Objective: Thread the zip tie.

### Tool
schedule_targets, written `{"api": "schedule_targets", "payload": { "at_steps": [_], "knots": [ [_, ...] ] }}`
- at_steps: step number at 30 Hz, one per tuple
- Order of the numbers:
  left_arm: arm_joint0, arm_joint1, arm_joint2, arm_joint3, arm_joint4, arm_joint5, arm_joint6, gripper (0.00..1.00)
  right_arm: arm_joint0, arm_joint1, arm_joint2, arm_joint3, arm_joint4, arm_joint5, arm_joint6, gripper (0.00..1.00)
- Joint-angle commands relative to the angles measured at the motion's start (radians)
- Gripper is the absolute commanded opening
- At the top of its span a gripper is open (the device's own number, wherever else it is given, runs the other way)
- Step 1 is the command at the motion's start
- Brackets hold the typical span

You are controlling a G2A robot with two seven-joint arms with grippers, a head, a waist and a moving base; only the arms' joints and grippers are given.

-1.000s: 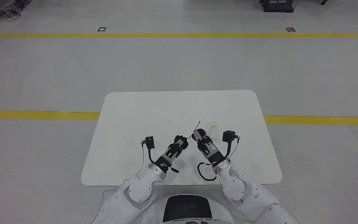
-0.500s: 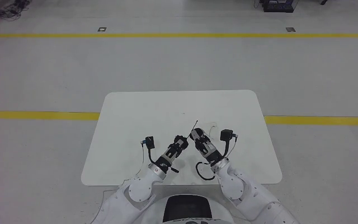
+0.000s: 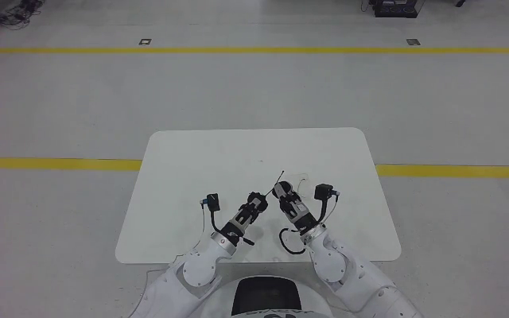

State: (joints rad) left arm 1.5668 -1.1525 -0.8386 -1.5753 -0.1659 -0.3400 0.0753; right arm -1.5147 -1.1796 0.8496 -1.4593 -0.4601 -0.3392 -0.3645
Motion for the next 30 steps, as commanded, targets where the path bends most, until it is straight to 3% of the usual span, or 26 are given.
{"api": "schedule_targets", "payload": {
  "at_steps": [1, 30],
  "knots": [
    [0.000, 0.000, 0.000, 0.000, 0.000, 0.000, 0.000, 0.00, -0.001, -0.002, 0.002, 0.000, -0.004, 0.004, 0.001, 0.00],
    [0.000, 0.000, 0.000, 0.000, 0.000, 0.000, 0.000, 0.00, -0.027, -0.025, 0.030, -0.023, -0.060, -0.001, 0.053, 0.00]
  ]
}}
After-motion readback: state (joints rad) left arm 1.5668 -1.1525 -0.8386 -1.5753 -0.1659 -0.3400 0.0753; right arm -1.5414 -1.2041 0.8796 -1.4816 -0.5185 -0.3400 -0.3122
